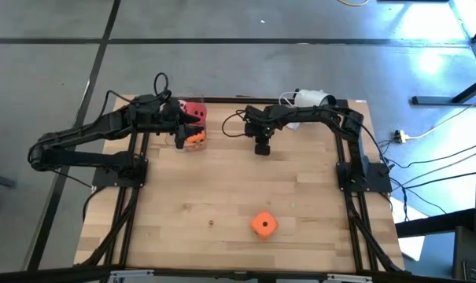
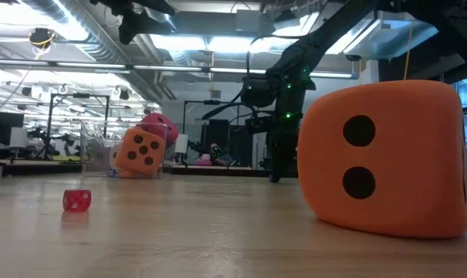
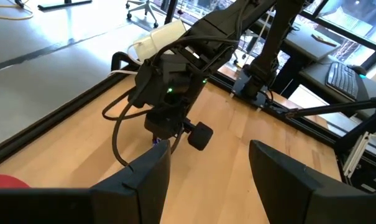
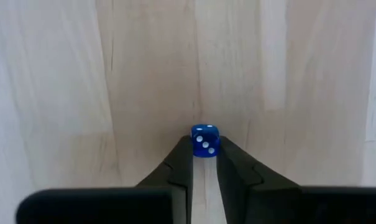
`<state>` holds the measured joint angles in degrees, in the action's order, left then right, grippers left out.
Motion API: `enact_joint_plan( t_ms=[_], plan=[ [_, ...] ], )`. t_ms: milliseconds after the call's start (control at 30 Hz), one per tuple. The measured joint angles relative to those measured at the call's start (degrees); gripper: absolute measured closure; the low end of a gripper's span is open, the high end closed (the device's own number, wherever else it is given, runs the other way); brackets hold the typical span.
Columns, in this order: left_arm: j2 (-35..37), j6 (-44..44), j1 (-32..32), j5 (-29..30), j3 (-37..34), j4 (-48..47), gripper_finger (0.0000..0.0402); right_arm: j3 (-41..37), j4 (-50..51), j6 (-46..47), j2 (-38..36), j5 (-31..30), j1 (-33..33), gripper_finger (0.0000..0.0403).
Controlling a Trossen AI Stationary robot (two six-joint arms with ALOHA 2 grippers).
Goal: Pick & Place Dice
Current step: Put the small blue dice into the transparent bin
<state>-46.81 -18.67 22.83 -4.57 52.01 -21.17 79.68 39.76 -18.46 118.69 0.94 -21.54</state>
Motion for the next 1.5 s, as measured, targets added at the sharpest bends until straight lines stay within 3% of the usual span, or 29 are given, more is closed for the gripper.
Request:
enact_joint_plan(
  t_ms=[300, 633, 1067, 1267, 1500],
  plan=[
    [0.0, -0.14, 0.0, -0.01, 0.0, 0.0, 0.0192, -0.19, 0.15, 3.08, -0.92, 1.12, -0.02, 0.0358],
    [0.0, 7.42, -0.01, 0.0, 0.0, -0.73, 0.0192, 3.09, 6.02, 10.36, -4.24, 11.91, 0.86, 0.0358],
    [0.0, 18.32, -0.25, -0.56, 0.0, -2.62, 0.0192, 15.61, 6.96, 29.4, -9.24, 31.63, 4.89, 0.0358],
    [0.0, 24.23, -3.45, -0.6, 0.0, 2.0, 0.0187, 23.92, 5.76, 35.53, -9.97, 34.54, 7.57, 0.0358],
    [0.0, 27.28, -8.08, -7.99, 0.02, 6.99, 0.0157, 29.6, 5.82, 40.0, -9.97, 36.28, 9.9, 0.0358]
  ],
)
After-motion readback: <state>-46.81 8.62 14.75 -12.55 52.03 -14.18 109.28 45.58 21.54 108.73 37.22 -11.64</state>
